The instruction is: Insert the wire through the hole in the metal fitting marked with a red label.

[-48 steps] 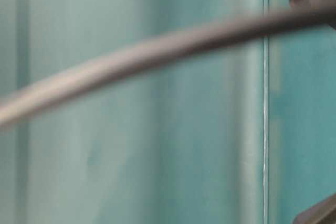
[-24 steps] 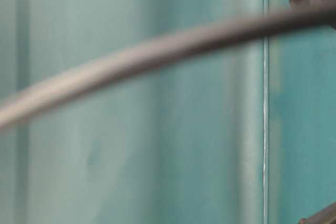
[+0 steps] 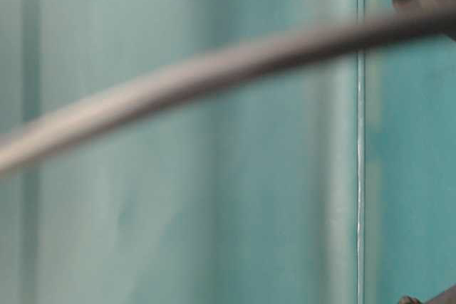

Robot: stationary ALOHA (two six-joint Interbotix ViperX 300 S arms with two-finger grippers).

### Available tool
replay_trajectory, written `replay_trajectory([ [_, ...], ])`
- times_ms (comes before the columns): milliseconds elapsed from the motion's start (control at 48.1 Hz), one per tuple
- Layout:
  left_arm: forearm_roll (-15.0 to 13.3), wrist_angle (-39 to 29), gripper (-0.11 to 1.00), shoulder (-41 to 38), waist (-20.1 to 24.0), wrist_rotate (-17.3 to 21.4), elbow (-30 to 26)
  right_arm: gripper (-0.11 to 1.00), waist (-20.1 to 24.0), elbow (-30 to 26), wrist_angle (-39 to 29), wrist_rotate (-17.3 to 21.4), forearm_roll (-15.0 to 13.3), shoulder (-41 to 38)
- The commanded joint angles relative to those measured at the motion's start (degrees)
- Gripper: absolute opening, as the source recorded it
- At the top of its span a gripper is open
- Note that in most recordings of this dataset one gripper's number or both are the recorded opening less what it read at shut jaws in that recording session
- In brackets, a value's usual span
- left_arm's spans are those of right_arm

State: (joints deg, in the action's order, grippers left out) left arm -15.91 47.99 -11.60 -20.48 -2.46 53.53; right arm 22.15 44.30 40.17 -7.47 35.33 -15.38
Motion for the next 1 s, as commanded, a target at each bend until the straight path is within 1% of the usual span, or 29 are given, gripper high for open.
replay_trajectory([
  [0,0.09,-0.09,-0.1,1.67,-0.18,-0.18,-0.62,-0.01,-0.44,-0.88,0.26,0.0,-0.09,0.79],
  [520,0.18,-0.53,-0.1,1.67,-0.18,-0.09,-0.35,-0.01,-0.35,-1.14,0.09,0.62,-0.09,1.23],
  [582,0.18,-0.53,-0.1,1.67,-0.18,-0.09,-0.35,0.01,-0.44,-1.14,-0.09,0.53,-0.09,1.58],
  [645,0.18,-0.7,-0.1,1.67,-0.18,-0.09,-0.35,0.11,-0.44,-1.05,-0.18,0.35,-0.09,1.85],
  [707,0.09,-1.05,-0.1,1.85,-0.18,-0.09,-0.18,0.26,-0.44,-0.88,-0.18,0.35,-0.09,2.37],
  [853,0.18,-2.64,-0.1,3.34,-0.18,-0.09,1.14,0.69,-0.35,-0.09,-0.7,0.0,-0.18,4.04],
  [915,0.18,-3.25,-0.1,4.48,-0.18,-0.09,2.02,0.85,-0.35,0.35,-1.05,0.0,-0.09,4.75],
  [957,0.18,-3.6,-0.1,5.36,-0.18,-0.09,2.64,0.92,-0.35,0.62,-1.23,0.0,-0.18,5.19],
  [978,0.18,-3.78,-0.1,5.8,-0.18,-0.09,2.9,0.94,-0.35,0.79,-1.41,0.0,-0.09,5.45],
])
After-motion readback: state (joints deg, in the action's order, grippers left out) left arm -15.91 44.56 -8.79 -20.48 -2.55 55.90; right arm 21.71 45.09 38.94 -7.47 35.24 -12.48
